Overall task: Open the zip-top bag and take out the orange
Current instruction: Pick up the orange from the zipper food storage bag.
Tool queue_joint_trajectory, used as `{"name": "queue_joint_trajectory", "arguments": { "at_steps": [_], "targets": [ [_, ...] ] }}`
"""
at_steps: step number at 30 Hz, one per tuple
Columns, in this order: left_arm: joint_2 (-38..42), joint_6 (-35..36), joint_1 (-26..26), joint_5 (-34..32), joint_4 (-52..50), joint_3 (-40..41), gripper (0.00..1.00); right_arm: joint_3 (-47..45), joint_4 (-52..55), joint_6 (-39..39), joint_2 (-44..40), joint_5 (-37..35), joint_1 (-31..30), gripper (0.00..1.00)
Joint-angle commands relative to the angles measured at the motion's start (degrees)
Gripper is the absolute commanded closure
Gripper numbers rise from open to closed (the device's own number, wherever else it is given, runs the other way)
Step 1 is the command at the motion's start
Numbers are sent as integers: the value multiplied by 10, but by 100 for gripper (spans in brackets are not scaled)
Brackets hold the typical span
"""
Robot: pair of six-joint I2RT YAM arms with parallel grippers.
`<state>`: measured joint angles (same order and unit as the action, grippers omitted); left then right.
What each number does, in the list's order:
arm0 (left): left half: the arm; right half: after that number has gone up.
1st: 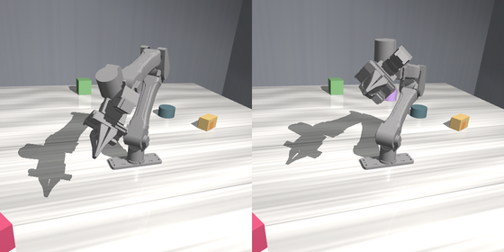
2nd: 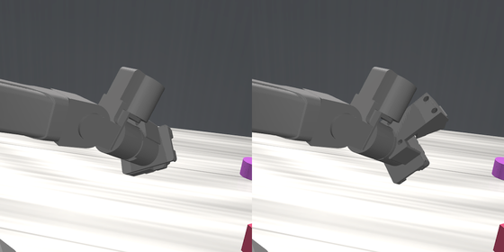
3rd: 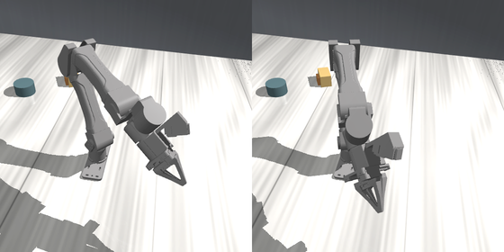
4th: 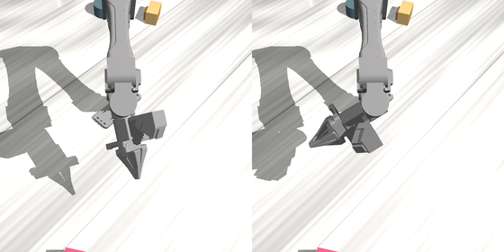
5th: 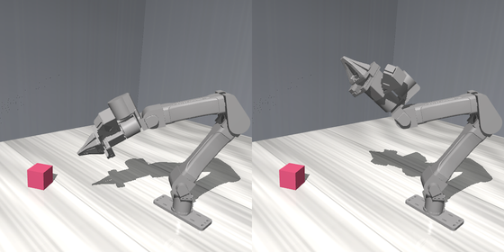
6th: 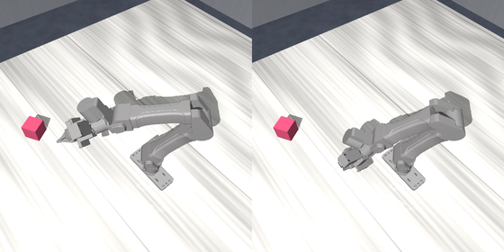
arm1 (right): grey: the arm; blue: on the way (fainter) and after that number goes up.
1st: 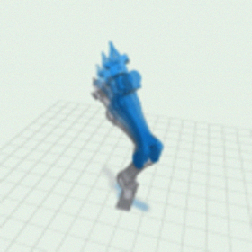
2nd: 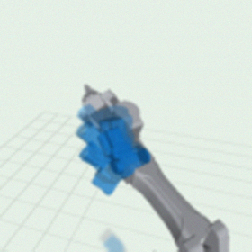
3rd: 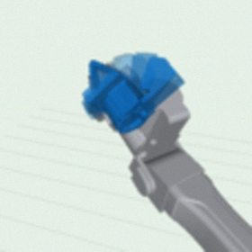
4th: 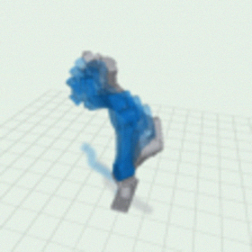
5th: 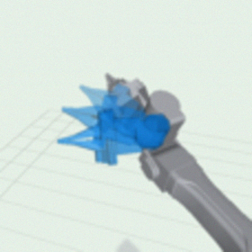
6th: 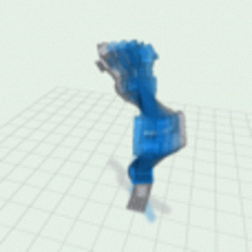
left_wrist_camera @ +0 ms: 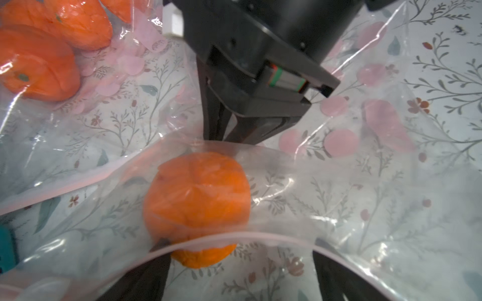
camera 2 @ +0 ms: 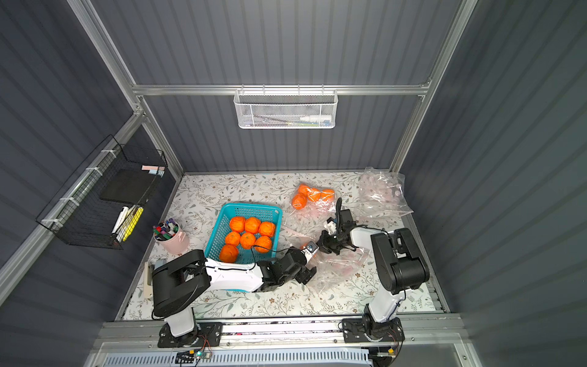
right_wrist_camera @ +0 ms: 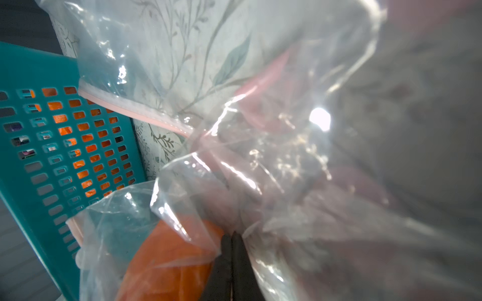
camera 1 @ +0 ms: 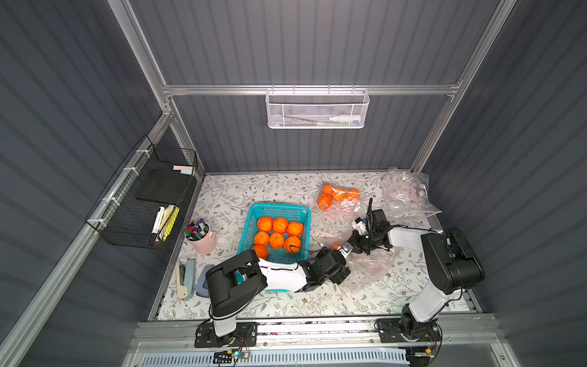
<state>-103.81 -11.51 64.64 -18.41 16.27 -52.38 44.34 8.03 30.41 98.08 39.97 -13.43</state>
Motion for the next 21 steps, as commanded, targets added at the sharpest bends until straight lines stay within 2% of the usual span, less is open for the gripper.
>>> {"name": "queue_joint_trajectory", "arguments": {
  "at_steps": [1,9,16,21],
  "targets": [
    [-13,20,-3,13,44,-6,16,-18,2,-7,-2,87,-23,94],
    [-25,49,-5,-1,75,-4,24,-12,-5,-2,6,123,-23,95],
    [-30,35,-11,19,78,5,54,-10,33,-16,-14,72,-20,96],
    [-4,12,-11,23,42,18,75,-13,75,-28,-41,-23,-10,96]
  ]
}}
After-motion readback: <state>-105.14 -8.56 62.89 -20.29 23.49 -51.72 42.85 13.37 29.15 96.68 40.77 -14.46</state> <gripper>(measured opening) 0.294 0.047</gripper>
